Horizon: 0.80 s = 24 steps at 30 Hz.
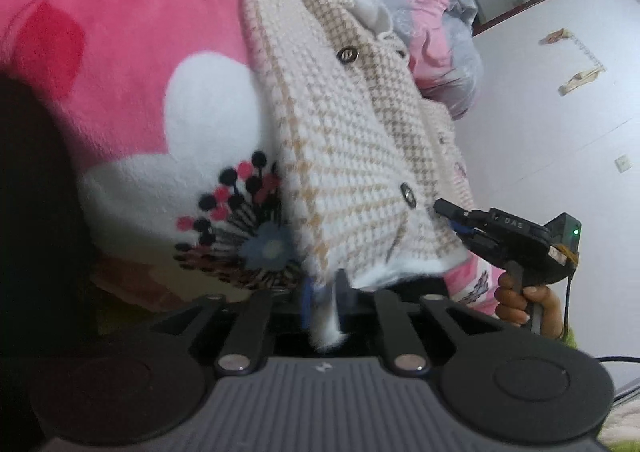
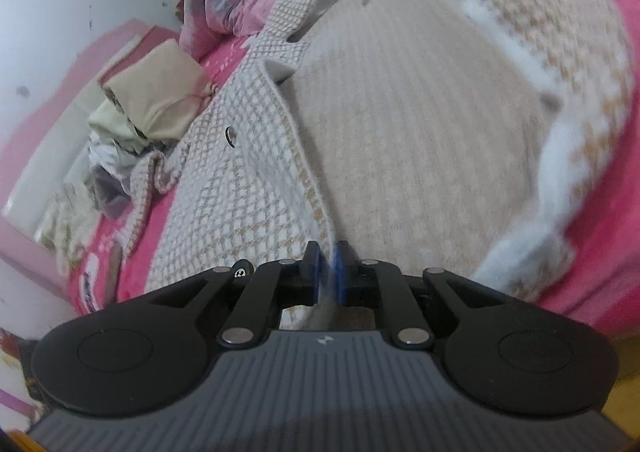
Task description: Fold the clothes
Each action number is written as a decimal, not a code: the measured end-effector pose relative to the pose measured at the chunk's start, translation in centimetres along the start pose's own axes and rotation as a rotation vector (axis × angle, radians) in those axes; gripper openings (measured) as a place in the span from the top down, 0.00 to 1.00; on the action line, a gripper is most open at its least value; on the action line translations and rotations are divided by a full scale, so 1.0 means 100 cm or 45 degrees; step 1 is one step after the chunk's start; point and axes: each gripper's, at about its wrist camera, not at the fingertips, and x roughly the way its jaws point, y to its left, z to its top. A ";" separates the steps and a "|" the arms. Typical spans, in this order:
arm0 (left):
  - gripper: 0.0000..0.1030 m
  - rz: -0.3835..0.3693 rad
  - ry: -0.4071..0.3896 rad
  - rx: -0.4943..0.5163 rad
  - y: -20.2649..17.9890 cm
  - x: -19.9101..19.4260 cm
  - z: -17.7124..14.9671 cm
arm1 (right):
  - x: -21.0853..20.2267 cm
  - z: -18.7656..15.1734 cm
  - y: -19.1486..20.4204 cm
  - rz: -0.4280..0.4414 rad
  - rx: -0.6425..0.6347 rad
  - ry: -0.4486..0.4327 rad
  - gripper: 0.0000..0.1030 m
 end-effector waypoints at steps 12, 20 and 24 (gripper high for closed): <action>0.65 0.223 -0.344 0.338 -0.020 -0.006 0.110 | 0.060 0.161 0.041 0.138 -0.015 -0.010 0.44; 0.65 0.351 -0.379 0.430 -0.030 0.091 0.200 | 0.169 0.211 0.059 0.018 -0.149 0.120 0.44; 0.65 0.433 -0.401 0.462 -0.019 0.116 0.213 | 0.216 0.226 0.068 -0.051 -0.242 0.168 0.44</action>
